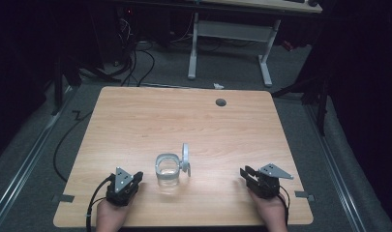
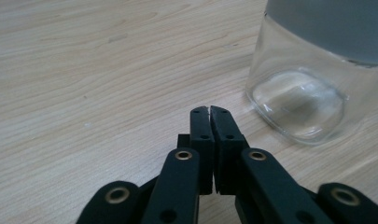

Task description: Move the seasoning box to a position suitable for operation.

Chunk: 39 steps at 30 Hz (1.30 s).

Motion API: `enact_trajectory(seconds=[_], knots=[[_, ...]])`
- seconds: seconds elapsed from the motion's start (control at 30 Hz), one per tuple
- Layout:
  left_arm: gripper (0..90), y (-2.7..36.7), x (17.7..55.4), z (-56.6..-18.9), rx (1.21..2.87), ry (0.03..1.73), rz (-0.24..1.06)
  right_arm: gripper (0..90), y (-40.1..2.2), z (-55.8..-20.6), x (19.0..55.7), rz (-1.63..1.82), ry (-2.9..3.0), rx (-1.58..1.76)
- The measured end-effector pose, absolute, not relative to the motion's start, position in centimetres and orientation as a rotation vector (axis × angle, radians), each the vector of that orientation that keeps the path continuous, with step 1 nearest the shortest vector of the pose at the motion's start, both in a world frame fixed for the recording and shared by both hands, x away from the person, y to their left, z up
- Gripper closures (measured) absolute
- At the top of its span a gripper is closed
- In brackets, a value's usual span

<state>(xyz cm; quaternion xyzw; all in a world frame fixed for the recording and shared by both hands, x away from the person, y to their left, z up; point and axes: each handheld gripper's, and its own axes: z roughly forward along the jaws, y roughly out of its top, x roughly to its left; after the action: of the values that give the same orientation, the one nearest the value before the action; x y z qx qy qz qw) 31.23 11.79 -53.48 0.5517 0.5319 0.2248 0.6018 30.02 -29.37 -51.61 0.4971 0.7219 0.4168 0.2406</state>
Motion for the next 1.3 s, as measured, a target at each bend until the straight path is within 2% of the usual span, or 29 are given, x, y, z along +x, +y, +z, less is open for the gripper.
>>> enact_trajectory(seconds=[0.23, 0.33, 0.87, 1.3], knots=[[90.0, 10.9, 31.0, -53.4, 1.287, 1.217, 0.505, 82.2, -29.0, -52.0, 29.9, 1.121, 1.982, 1.352], [90.0, 10.7, 31.2, -53.4, 1.279, 1.228, 0.493, 90.0, -28.9, -52.0, 29.8, 1.129, 1.995, 1.357], [90.0, 8.5, 30.8, -53.4, 1.301, 1.195, 0.459, 90.0, -27.7, -52.6, 30.0, 1.103, 2.059, 1.314], [90.0, 6.1, 28.8, -53.2, 1.338, 1.15, 0.397, 89.9, -27.7, -52.6, 30.0, 1.103, 2.043, 1.34]])
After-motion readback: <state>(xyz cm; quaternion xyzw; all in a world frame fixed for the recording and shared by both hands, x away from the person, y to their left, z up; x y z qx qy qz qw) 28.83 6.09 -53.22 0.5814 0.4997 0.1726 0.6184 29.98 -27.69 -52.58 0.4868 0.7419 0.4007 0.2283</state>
